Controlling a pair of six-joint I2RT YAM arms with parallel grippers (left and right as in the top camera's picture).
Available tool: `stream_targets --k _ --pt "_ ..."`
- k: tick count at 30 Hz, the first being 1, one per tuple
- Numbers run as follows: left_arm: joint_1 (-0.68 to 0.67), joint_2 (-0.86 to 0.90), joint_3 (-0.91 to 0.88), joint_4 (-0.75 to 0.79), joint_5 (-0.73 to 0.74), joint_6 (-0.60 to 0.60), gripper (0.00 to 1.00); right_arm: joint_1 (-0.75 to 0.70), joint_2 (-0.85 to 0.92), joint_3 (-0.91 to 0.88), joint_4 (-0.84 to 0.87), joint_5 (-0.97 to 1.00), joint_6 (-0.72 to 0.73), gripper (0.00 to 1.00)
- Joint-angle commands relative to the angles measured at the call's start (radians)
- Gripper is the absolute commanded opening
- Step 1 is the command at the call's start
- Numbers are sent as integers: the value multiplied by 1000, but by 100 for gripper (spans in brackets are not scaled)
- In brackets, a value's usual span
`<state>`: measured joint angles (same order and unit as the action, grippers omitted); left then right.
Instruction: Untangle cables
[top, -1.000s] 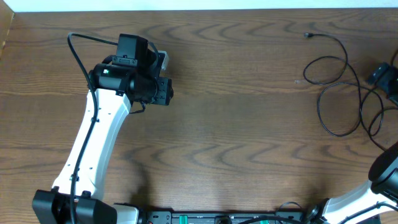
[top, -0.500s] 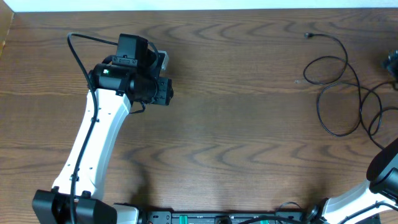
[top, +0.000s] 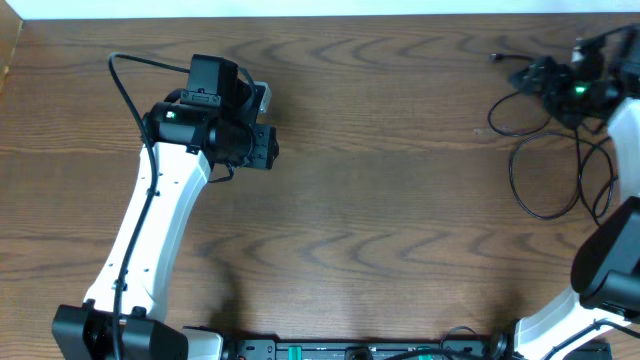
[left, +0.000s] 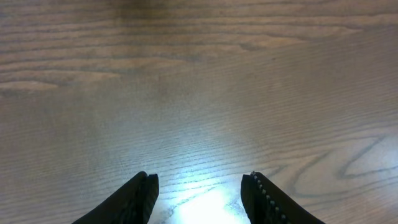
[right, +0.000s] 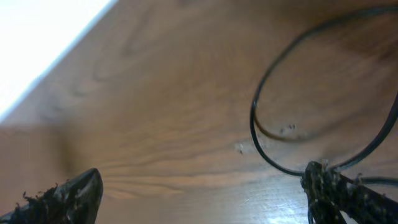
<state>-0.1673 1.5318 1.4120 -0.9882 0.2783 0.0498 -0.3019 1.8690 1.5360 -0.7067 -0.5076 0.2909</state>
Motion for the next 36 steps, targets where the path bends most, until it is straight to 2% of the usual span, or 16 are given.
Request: stream_targets --k 1,4,7,14,17,21,24,30,33,36 --pt "4 3 -4 -3 -9 8 49 78 -12 6 -28 390 32 99" --pt "4 3 -4 -6 -9 8 50 111 -12 6 -42 569 146 99" --pt "4 3 -4 -6 -9 8 49 128 -12 3 -64 678 323 99" --pt "4 3 -4 -6 -9 8 49 144 -12 -88 -48 689 742 99" --pt "4 3 -4 -6 -9 8 49 146 -12 -156 3 689 842 99" --pt "4 3 -4 -6 -9 8 49 146 -12 -261 160 683 832 99" --pt "5 3 -4 -6 -10 9 49 146 -12 -319 275 680 774 99" --pt "4 3 -4 -5 -10 9 49 146 -9 -382 422 673 723 98" --pt "5 3 -4 -5 -10 9 49 147 5 -388 460 670 725 92" --pt "4 3 -4 -5 -9 8 49 150 29 -388 501 661 725 79"
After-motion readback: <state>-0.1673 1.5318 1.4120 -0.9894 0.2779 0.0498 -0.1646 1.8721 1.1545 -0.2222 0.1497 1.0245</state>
